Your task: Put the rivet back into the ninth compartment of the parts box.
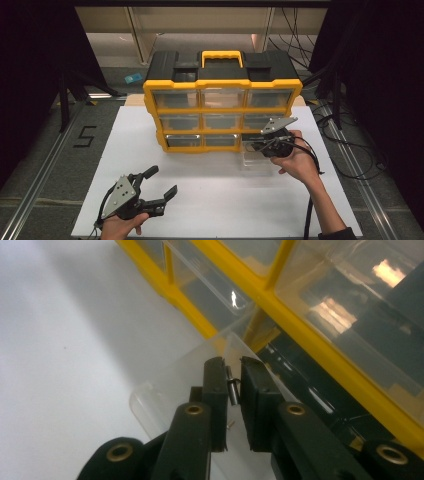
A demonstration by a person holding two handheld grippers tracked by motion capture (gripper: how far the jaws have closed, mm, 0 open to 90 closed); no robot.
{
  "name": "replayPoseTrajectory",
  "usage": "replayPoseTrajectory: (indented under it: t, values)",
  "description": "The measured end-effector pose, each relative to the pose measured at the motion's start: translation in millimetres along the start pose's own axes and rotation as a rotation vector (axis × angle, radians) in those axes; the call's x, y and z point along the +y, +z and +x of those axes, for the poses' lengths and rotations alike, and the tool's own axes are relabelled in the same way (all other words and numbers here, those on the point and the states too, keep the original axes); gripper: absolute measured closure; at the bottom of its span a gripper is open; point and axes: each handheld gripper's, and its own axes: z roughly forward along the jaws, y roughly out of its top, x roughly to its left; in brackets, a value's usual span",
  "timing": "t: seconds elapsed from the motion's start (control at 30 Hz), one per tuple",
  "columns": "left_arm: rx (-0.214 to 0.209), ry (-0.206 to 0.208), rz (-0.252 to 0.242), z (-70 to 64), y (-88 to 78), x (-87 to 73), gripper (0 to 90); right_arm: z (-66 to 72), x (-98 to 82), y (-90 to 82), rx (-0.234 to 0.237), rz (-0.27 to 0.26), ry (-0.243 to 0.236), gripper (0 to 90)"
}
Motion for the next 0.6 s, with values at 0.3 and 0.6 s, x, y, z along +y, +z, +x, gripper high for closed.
replayPoseTrajectory:
  t: [0.3,0.6]
  values:
    - [0.0,0.003,0.003,-0.1,-0.2,0.0,15.9,-1.5,-5.2,7.9,-0.016,0.018,0.01,80.1]
    - [0.0,0.002,-0.002,0.4,-0.2,0.1,15.9,-2.0,-3.7,7.9,-0.014,0.01,0.045,52.9]
